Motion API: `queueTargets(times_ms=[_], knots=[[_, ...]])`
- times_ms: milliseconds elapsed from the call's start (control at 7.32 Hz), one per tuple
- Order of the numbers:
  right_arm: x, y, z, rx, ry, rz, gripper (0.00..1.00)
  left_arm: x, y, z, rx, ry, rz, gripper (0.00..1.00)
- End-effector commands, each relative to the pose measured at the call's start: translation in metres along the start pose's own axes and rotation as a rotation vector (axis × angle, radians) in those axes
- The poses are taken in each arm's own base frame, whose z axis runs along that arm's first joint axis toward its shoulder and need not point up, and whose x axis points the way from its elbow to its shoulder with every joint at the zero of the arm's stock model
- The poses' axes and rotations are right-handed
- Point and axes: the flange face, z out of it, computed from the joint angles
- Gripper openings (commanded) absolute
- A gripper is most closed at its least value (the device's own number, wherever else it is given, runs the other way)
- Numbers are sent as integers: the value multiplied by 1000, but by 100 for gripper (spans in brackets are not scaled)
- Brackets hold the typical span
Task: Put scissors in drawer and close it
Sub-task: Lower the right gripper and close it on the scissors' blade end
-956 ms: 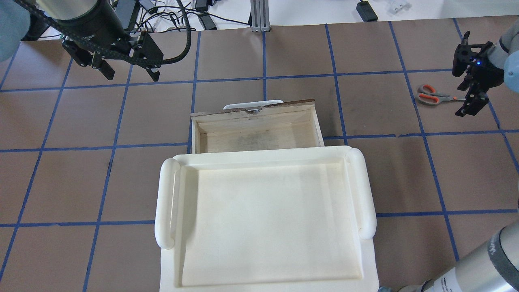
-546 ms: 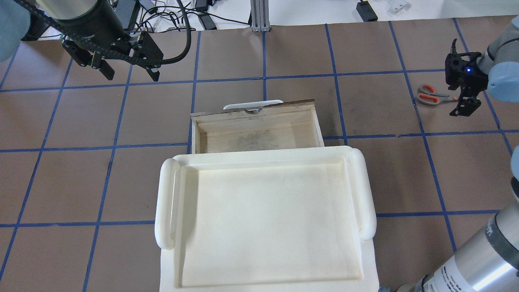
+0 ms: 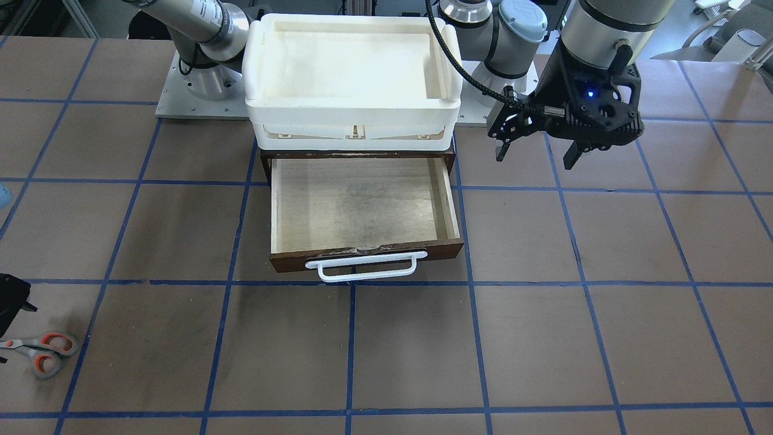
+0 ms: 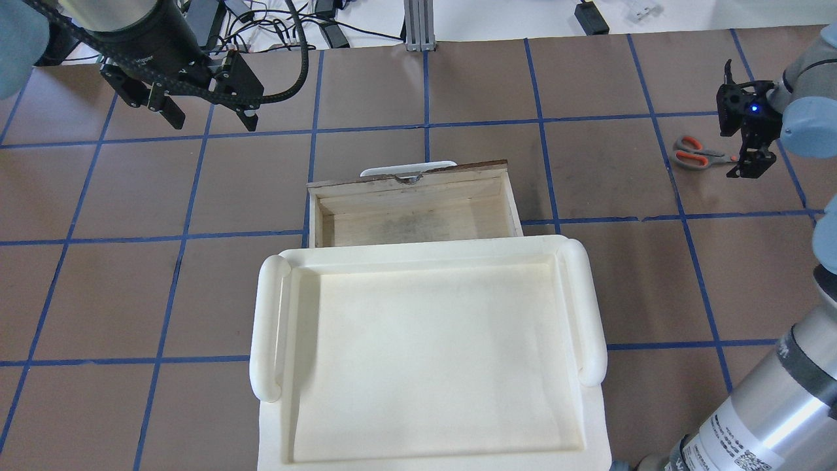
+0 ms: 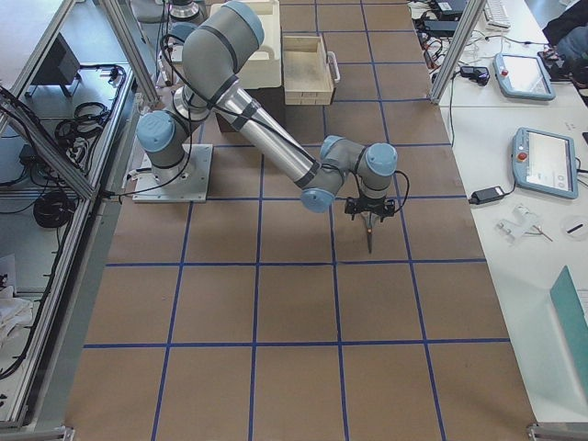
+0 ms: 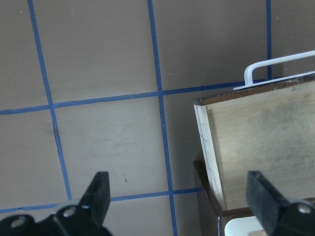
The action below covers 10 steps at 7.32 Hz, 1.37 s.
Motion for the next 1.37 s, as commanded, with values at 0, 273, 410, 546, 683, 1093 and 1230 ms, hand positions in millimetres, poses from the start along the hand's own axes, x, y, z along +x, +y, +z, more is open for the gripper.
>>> queueTargets(times_ms=[0,273,410,546,683,1093,1230], knots=[[9,2,11,16,2,-7,98,1,0,1,-1,-1,2,100],[10,2,12,20,2,-7,78,1,0,1,-1,-1,2,100],[9,2,17,23,-5,-8,78,1,0,1,-1,1,2,100],[9,2,20,24,-8,-8,78,1,0,1,-1,1,2,100],[9,2,20,24,-9,-8,78,1,0,1,-1,1,2,100],[12,3,15,18,2,-31,0,1,0,1,-1,1,2,100],[13,2,14,29,3,-39,0,1,0,1,-1,1,2,100]])
